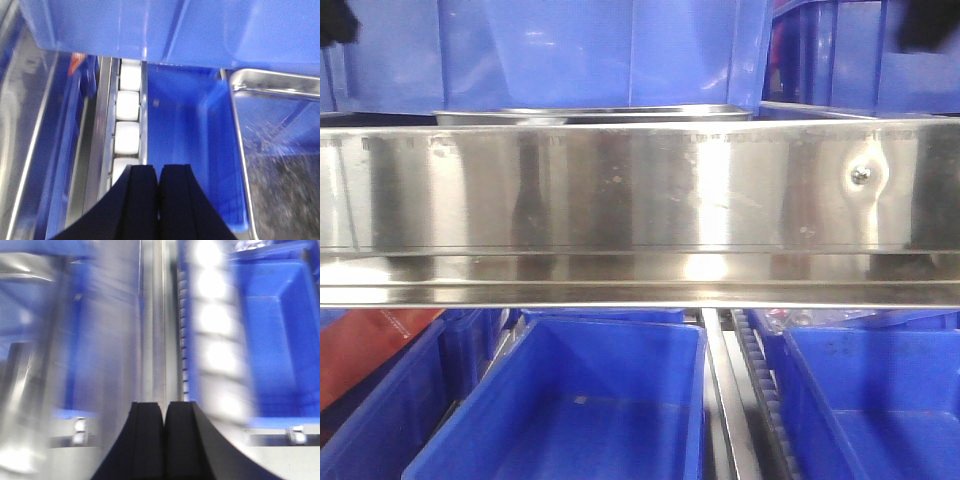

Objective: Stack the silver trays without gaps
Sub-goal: 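Grip the silver tray's short edges with left and right grippers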

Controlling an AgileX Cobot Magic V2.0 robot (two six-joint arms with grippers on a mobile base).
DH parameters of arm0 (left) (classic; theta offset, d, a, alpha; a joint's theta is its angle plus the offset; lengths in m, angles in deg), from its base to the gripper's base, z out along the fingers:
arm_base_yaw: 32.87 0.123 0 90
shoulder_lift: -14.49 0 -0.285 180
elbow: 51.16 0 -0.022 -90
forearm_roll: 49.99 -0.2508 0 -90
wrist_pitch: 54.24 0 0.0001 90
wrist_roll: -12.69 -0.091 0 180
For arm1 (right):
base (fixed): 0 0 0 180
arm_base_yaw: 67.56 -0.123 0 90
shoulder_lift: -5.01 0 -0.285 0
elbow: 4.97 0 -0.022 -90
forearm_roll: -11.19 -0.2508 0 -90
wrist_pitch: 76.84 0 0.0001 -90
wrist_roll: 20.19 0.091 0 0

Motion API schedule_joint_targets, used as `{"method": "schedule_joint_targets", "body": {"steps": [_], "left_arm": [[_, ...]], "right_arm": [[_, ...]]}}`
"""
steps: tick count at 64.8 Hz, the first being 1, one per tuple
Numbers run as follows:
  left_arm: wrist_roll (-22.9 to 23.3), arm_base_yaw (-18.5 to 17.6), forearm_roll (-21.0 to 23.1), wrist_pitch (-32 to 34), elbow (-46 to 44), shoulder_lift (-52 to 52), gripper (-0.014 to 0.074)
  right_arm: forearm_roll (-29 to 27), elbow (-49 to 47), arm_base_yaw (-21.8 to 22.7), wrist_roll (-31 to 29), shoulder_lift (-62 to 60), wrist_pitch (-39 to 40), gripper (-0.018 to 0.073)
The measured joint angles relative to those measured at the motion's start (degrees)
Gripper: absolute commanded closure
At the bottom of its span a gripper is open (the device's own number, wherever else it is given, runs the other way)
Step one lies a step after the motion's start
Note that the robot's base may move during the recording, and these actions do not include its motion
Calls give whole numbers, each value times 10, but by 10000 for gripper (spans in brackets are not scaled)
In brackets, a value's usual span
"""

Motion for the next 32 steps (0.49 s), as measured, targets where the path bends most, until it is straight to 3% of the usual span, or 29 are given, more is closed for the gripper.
{"method": "schedule_joint_targets", "body": {"steps": [11,21,32], "left_arm": [[26,-28,-22,-49,-68,-51,612],[40,-62,-34,-60,-100,-87,612],[42,-90,-36,-58,-109,-109,612]], "right_arm": [[0,-119,-39,9,93,-62,615],[-17,-201,-48,12,162,-101,615],[-23,-229,-48,12,195,-116,605]]}}
